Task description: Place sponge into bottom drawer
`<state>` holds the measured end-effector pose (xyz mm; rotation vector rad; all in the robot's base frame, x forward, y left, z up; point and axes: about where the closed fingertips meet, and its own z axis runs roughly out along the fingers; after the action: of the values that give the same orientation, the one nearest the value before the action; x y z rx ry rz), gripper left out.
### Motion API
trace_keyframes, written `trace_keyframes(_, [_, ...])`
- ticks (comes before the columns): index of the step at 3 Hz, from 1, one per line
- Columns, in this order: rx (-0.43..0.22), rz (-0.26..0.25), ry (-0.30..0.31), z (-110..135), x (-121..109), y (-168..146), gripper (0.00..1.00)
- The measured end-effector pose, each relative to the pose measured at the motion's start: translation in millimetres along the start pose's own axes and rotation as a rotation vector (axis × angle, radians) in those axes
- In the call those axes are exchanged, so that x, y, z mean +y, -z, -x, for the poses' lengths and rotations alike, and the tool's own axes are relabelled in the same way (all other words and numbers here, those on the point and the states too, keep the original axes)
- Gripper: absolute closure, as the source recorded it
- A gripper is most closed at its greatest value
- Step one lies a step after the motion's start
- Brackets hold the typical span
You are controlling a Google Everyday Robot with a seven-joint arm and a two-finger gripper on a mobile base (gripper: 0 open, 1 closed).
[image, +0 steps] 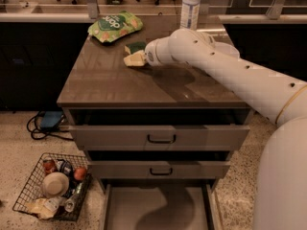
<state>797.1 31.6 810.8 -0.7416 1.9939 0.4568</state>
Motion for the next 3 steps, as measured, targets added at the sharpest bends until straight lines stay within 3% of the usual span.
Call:
trace_keyframes(1, [0.0,0.0,0.0,4.5,0.2,2.5,0.87])
trace_keyframes(2, [0.0,0.0,0.0,5.5,0.3,3.0,1.0])
trace_keyframes(3, [0.007,0.006,0.01,8.4,1.9,2.7,1.0])
